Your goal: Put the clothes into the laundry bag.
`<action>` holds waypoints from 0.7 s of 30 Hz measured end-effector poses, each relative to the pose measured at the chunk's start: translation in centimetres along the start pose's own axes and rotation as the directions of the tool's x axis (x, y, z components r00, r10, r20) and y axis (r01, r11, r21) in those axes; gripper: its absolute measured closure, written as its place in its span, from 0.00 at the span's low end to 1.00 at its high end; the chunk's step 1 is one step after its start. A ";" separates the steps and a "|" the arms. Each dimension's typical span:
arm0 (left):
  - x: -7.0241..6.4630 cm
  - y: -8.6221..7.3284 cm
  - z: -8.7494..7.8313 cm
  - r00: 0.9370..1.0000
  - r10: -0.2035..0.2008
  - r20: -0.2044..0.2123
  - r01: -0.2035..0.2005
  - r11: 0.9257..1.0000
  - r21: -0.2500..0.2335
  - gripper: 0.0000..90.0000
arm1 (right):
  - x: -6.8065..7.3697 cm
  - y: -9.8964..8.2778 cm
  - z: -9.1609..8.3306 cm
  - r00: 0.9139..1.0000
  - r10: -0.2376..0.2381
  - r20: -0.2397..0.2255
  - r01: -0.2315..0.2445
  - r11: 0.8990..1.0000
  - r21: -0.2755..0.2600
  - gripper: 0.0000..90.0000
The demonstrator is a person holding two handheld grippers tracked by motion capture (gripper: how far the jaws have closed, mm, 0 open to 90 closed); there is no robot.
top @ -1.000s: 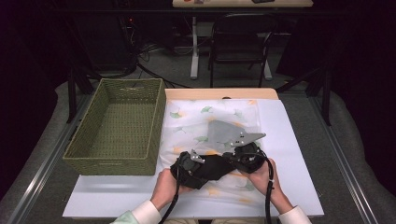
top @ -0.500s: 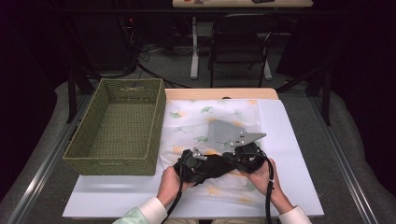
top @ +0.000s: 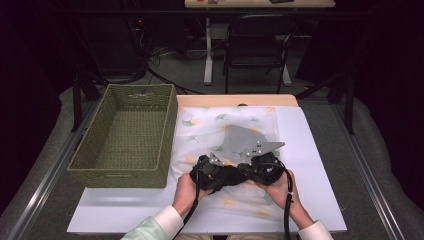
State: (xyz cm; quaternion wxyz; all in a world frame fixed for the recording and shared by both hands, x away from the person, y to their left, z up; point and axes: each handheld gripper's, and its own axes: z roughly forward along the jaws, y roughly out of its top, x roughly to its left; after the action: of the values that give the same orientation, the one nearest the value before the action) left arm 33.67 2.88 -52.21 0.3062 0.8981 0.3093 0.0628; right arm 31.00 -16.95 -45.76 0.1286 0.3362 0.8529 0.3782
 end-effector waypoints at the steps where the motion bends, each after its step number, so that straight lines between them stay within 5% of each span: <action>1: 0.0 0.1 0.1 1.000 -0.008 0.002 0.008 1.000 -0.006 0.89 | 0.0 0.0 0.0 1.000 0.000 0.001 0.000 1.000 -0.001 0.98; 13: 0.8 0.7 1.0 0.999 -0.044 0.017 0.045 0.997 -0.068 0.87 | 0.1 0.2 -0.1 1.000 0.001 -0.003 -0.001 1.000 -0.006 0.98; 21: 0.5 0.5 0.7 0.999 -0.024 0.040 0.026 0.999 -0.044 0.61 | 0.1 0.0 0.0 1.000 -0.001 0.000 0.001 1.000 0.005 0.98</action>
State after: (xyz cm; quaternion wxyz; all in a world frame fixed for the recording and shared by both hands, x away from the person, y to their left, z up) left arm 34.58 2.49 -52.55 0.3329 0.8882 0.3131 0.0478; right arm 30.91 -16.91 -45.79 0.1279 0.3359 0.8540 0.3762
